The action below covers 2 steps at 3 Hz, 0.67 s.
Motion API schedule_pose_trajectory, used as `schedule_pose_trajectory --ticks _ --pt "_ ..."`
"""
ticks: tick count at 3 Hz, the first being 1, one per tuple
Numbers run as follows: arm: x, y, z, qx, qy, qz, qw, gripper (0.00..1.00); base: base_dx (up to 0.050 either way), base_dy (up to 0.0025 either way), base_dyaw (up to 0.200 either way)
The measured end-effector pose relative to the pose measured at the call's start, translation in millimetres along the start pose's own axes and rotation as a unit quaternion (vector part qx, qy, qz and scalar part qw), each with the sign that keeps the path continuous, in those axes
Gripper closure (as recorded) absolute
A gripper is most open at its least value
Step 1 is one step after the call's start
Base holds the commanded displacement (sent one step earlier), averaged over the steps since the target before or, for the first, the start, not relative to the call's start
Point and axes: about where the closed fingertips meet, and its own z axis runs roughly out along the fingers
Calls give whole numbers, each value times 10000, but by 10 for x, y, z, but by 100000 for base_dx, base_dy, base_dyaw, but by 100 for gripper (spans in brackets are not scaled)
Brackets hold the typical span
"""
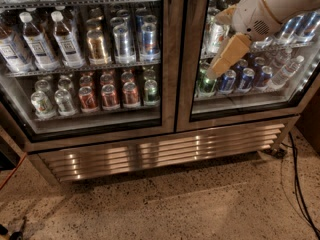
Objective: Open left fridge door
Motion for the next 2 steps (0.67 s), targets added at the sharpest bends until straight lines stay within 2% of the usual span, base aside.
schedule_pose_trajectory --ticks 1,2 --pt "-259 -237 169 226 -561 -193 9980 0 0 0 0" --pt "-259 -237 170 226 -562 -194 9980 0 0 0 0"
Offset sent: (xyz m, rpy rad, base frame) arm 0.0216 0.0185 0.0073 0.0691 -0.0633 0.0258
